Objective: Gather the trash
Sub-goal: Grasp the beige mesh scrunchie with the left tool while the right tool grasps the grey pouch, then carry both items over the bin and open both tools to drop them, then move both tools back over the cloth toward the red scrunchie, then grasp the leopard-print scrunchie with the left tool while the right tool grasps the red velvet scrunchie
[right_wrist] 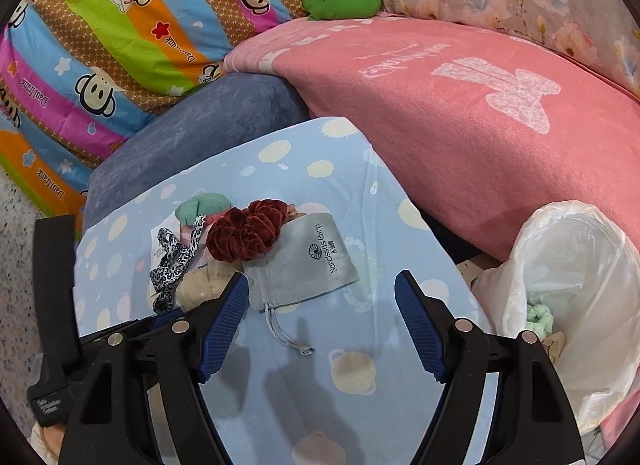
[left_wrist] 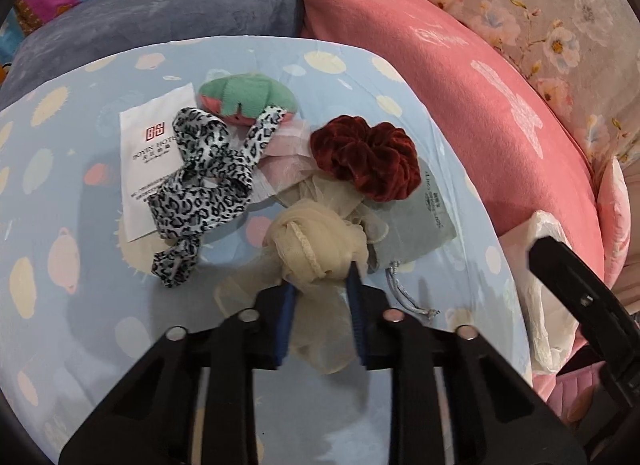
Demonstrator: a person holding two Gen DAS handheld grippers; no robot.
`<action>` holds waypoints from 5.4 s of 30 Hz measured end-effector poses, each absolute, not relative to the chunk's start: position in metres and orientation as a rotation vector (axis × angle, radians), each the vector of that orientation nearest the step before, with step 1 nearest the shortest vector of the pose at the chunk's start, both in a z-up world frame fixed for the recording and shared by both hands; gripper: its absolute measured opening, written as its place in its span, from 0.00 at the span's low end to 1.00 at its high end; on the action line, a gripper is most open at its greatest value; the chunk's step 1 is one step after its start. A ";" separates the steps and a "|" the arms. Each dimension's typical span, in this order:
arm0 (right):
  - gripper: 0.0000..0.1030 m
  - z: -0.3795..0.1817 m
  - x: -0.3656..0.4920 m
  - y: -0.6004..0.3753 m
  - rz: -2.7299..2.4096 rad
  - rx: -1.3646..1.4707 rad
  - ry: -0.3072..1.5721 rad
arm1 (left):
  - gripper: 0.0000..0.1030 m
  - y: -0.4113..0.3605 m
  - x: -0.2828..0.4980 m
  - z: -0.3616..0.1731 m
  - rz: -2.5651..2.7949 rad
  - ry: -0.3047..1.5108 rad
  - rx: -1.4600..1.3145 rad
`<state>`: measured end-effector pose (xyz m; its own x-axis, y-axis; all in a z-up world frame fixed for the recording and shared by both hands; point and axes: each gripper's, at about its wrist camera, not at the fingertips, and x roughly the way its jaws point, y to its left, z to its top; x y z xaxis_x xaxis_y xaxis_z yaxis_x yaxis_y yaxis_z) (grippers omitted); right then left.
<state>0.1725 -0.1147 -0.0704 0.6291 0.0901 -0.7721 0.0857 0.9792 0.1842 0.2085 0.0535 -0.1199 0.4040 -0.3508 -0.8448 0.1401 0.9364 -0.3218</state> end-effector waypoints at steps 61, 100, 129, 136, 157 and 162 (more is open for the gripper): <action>0.12 0.065 0.072 -0.241 -0.105 0.278 0.568 | 0.05 -0.077 0.122 0.103 -0.607 0.734 -0.155; 0.54 0.026 0.043 -0.319 -0.269 0.347 0.604 | 0.52 -0.155 0.134 0.068 -0.628 0.826 -0.121; 0.66 0.028 0.089 -0.189 -0.059 0.215 0.668 | 0.68 -0.005 0.158 0.034 -0.333 0.842 -0.264; 0.67 0.012 0.107 -0.148 0.000 0.183 0.716 | 0.81 0.048 0.165 0.008 -0.220 0.869 -0.311; 0.71 -0.090 0.201 -0.063 0.093 0.171 0.924 | 0.71 0.146 0.223 -0.107 -0.075 1.069 -0.361; 0.70 -0.107 0.220 -0.058 0.087 0.171 0.956 | 0.45 0.138 0.238 -0.124 -0.135 1.119 -0.377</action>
